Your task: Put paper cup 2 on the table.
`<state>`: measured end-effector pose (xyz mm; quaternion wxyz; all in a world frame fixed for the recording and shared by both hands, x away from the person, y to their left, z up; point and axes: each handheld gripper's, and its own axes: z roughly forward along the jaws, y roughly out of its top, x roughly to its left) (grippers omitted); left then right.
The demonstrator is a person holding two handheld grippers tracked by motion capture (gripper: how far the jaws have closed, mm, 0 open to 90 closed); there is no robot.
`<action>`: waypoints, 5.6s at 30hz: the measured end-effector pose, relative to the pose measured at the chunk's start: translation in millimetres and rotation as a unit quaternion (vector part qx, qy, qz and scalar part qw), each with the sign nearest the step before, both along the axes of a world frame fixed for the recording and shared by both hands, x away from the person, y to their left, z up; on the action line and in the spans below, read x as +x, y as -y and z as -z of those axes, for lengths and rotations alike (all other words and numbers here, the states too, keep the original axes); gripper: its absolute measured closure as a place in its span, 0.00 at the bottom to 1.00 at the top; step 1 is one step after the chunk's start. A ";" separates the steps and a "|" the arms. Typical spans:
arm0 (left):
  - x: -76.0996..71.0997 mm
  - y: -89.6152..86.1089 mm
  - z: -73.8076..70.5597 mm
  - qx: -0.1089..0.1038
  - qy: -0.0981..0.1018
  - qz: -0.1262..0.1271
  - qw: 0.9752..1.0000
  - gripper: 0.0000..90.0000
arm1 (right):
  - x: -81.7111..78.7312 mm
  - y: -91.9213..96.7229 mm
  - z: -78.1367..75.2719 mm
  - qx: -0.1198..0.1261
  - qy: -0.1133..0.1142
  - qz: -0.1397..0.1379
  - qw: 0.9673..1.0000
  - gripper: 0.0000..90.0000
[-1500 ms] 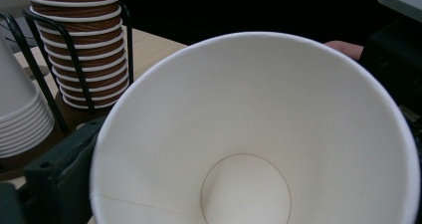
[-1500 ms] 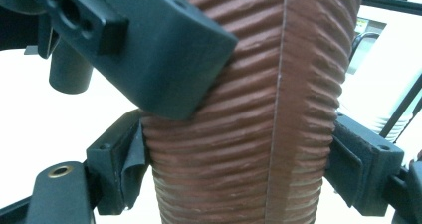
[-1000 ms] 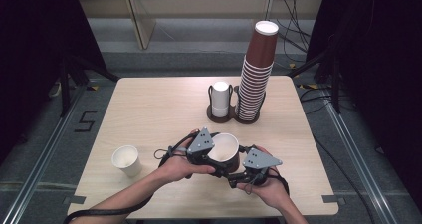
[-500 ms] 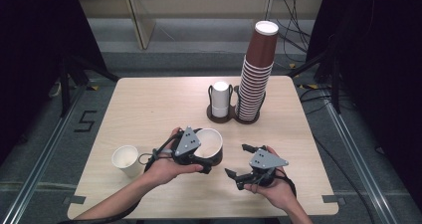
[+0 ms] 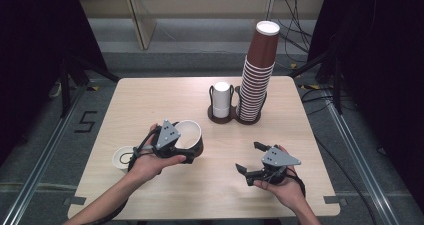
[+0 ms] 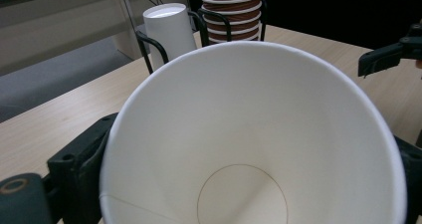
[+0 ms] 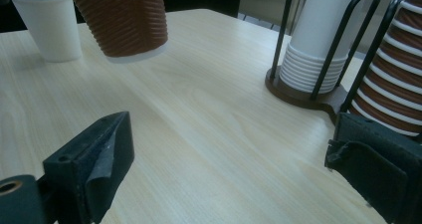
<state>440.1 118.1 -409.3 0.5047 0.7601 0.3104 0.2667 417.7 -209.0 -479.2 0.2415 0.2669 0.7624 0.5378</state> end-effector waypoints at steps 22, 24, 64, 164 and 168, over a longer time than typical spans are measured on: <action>41.5 -58.0 -8.1 0.010 -0.016 -0.106 0.994 0.07 | -1.4 -2.0 -1.1 0.000 -0.002 0.011 1.000 0.06; 44.7 -62.1 -9.4 0.011 -0.017 -0.114 0.993 0.07 | -0.8 -1.3 -1.4 -0.006 0.004 0.009 1.000 0.07; 68.7 -169.5 25.8 0.048 -0.114 -0.237 0.964 0.06 | -1.9 -2.6 0.6 -0.001 -0.020 0.009 1.000 0.08; -14.4 -41.3 -3.4 0.001 -0.034 -0.032 0.999 0.00 | -0.4 0.1 0.2 0.016 -0.024 0.021 0.999 0.08; -26.0 -24.0 13.9 -0.001 -0.041 -0.011 0.999 0.00 | 1.2 2.5 1.1 0.013 -0.024 0.016 1.000 0.08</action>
